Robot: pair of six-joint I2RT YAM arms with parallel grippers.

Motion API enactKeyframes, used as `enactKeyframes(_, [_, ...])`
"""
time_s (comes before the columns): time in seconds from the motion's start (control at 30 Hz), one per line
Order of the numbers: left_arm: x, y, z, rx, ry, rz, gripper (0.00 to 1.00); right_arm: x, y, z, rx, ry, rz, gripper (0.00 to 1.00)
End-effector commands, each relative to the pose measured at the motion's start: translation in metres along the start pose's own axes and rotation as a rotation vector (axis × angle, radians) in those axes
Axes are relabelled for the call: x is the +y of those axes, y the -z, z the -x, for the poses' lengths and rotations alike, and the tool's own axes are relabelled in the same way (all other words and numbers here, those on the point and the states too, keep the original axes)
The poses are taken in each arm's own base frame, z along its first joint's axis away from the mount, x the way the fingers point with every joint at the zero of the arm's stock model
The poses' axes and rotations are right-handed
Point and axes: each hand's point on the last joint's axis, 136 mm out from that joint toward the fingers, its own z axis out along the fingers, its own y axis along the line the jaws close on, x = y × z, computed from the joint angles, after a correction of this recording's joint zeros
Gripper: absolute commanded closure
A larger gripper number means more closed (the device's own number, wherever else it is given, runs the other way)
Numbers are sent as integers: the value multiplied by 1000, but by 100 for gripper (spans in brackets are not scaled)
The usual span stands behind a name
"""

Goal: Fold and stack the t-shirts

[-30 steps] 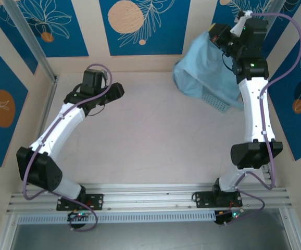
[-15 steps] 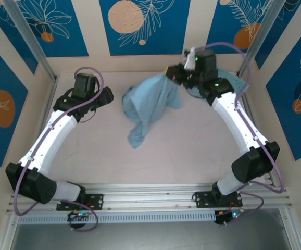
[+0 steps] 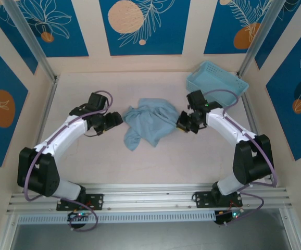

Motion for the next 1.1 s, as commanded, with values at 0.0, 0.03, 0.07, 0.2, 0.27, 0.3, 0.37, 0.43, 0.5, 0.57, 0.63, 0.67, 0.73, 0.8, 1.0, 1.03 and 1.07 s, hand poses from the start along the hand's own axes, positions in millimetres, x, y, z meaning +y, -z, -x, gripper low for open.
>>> enactKeyframes(0.0, [-41,-6,6,-7,14,-164,21,-22,3,-24,34,38,-39,100])
enactKeyframes(0.03, [-55,-8,8,-11,-17,-202,21,-22,1,-27,45,51,-30,100])
enactKeyframes(0.07, [-67,-10,8,-10,-59,-220,20,-23,-2,-28,57,58,-29,100])
enactKeyframes(0.2, [-92,-30,8,34,-191,-142,16,-16,-10,-30,96,86,1,100])
enactKeyframes(0.27, [-105,-42,8,60,-218,-121,15,-15,-8,-29,97,87,-1,100])
enactKeyframes(0.3, [-109,-47,7,66,-229,-103,15,-15,-6,-28,86,90,-6,100])
enactKeyframes(0.37, [-119,-56,11,59,-259,-35,14,-19,2,-21,47,78,-21,95])
enactKeyframes(0.43, [-128,-66,12,57,-291,7,13,-20,10,-14,14,56,-2,85])
enactKeyframes(0.5, [-139,-81,11,68,-300,5,13,-23,16,-4,-15,26,17,74])
enactKeyframes(0.57, [-140,-99,5,97,-317,42,13,-25,16,7,-19,-17,49,67])
enactKeyframes(0.63, [-132,-114,2,130,-326,118,15,-26,14,16,-11,-55,72,62])
enactKeyframes(0.67, [-130,-123,1,146,-329,128,20,-25,12,20,-7,-66,80,59])
enactKeyframes(0.73, [-129,-137,0,156,-326,132,30,-22,4,25,7,-76,92,56])
enactKeyframes(0.8, [-132,-145,3,148,-331,124,46,-16,-8,28,30,-88,115,53])
enactKeyframes(1.0, [-145,-109,25,40,-338,107,100,0,-48,33,108,-103,118,63])
enactKeyframes(1.03, [-148,-97,28,17,-343,96,100,2,-50,35,106,-104,107,78])
enactKeyframes(1.07, [-151,-83,32,-9,-341,80,100,3,-48,40,84,-107,91,94])
